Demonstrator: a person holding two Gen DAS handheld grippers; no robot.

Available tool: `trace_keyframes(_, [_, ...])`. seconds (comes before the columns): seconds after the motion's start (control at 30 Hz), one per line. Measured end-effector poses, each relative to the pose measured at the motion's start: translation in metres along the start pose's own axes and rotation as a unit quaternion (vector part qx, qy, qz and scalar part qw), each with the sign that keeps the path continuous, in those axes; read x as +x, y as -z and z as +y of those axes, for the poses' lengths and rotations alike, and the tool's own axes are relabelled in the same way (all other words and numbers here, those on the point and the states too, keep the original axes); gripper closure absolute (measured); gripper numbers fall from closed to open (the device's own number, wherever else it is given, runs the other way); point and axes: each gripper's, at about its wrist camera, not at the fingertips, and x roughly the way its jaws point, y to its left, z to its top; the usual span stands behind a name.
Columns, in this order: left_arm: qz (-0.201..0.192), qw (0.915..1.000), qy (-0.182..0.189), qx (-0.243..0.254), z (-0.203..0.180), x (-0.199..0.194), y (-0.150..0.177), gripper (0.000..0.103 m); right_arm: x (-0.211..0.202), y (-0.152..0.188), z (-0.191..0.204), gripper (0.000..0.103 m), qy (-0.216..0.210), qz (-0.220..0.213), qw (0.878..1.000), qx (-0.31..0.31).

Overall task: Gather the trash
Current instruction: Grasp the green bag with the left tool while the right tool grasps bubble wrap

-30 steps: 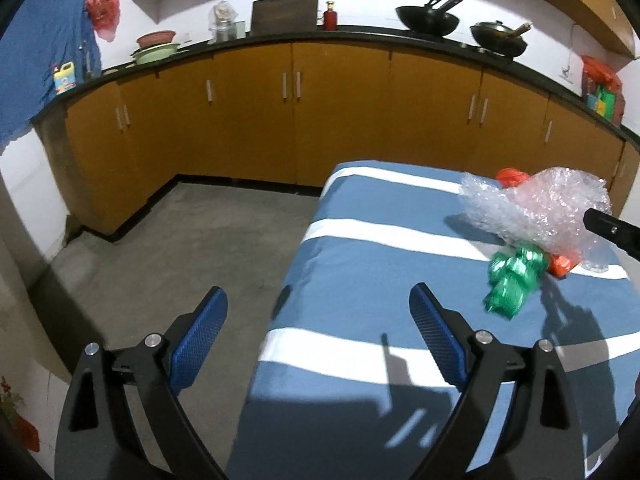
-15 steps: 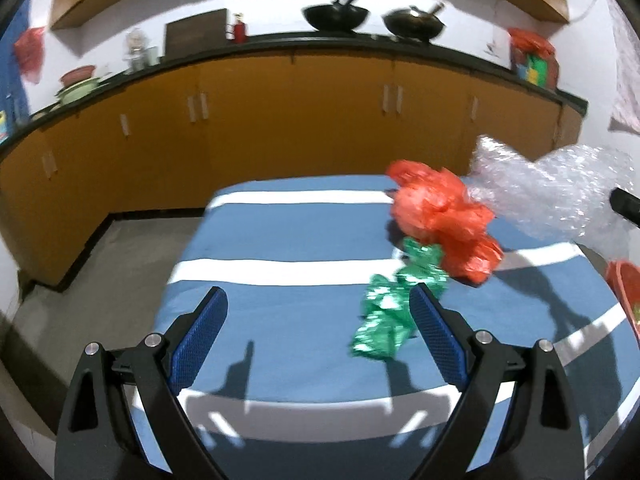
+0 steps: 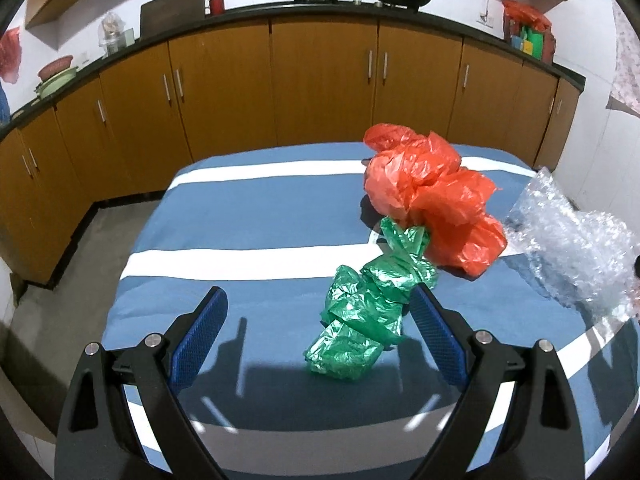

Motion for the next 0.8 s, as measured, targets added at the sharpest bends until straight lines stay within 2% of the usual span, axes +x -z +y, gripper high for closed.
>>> trace_keyframes(0.03, [0.002,1.0000,0.000,0.002,-0.001,0.001,0.000,0.011,0.002,-0.003,0.001,0.045,0.000,0.002,1.000,-0.002])
trace_keyframes(0.13, [0.002,0.9999,-0.001,0.014,-0.007,0.002,0.000,0.013,0.012,-0.009,0.005,0.039,0.008,0.011,1.000,-0.012])
trace_keyframes(0.4, [0.035,0.9985,-0.003,0.041,-0.024,0.015,0.001,0.029,0.040,-0.007,0.015,0.039,0.019,0.045,0.998,-0.032])
trace_keyframes(0.43, [0.038,0.9986,0.001,0.038,-0.024,0.016,0.001,0.036,0.041,-0.007,0.016,0.041,0.019,0.047,0.998,-0.035])
trace_keyframes(0.47, [0.042,0.9986,0.006,0.033,-0.023,0.017,0.000,0.040,0.042,-0.006,0.018,0.051,0.018,0.048,0.998,-0.037])
trace_keyframes(0.5, [0.045,0.9985,0.011,0.030,-0.022,0.018,0.000,0.051,0.043,-0.006,0.020,0.057,0.014,0.051,0.998,-0.040])
trace_keyframes(0.53, [0.051,0.9982,0.017,0.027,-0.021,0.019,0.001,0.064,0.044,-0.005,0.021,0.067,0.011,0.054,0.998,-0.043])
trace_keyframes(0.63, [0.053,0.9978,0.031,0.024,-0.019,0.018,0.004,0.074,0.039,-0.004,0.022,0.076,0.005,0.050,0.998,-0.046])
trace_keyframes(0.73, [0.040,0.9982,0.037,0.025,-0.015,0.007,0.006,0.083,0.030,-0.002,0.020,0.080,-0.001,0.044,0.998,-0.042])
trace_keyframes(0.8, [0.035,0.9984,0.037,0.026,-0.014,-0.001,0.008,0.085,0.021,-0.002,0.018,0.080,-0.004,0.038,0.999,-0.037])
